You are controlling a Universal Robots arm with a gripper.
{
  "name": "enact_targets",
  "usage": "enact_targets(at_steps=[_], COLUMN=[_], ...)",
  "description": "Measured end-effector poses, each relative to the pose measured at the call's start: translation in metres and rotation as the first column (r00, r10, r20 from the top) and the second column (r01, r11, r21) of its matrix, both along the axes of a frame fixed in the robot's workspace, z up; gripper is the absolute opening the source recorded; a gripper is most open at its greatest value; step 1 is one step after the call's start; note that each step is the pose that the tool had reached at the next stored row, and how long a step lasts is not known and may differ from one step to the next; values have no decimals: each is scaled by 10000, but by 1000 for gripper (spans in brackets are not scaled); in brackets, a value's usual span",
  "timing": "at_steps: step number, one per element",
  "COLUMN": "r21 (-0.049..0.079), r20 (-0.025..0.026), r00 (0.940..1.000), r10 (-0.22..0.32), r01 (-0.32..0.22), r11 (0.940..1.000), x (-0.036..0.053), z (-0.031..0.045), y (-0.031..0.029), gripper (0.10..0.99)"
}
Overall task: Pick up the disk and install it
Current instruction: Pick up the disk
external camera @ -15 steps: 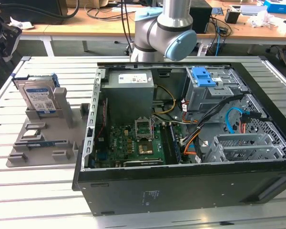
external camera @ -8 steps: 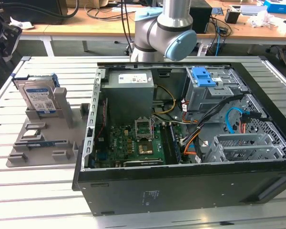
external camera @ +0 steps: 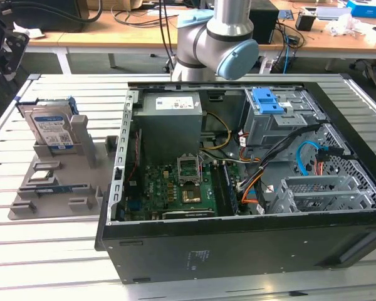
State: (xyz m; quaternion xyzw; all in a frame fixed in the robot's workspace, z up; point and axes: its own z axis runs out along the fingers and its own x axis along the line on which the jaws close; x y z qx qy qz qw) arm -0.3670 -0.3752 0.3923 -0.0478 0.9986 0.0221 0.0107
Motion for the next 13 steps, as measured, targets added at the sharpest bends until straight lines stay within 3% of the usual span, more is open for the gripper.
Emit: enact_targets(at_steps=[4,13], r21=[0,-1], r20=[0,-1], r00=[9962,9826], r10=[867,1859], r01=[-867,-1859], r11=[9962,9826], x=[0,0], z=[0,0], y=[0,0], gripper=[102,102])
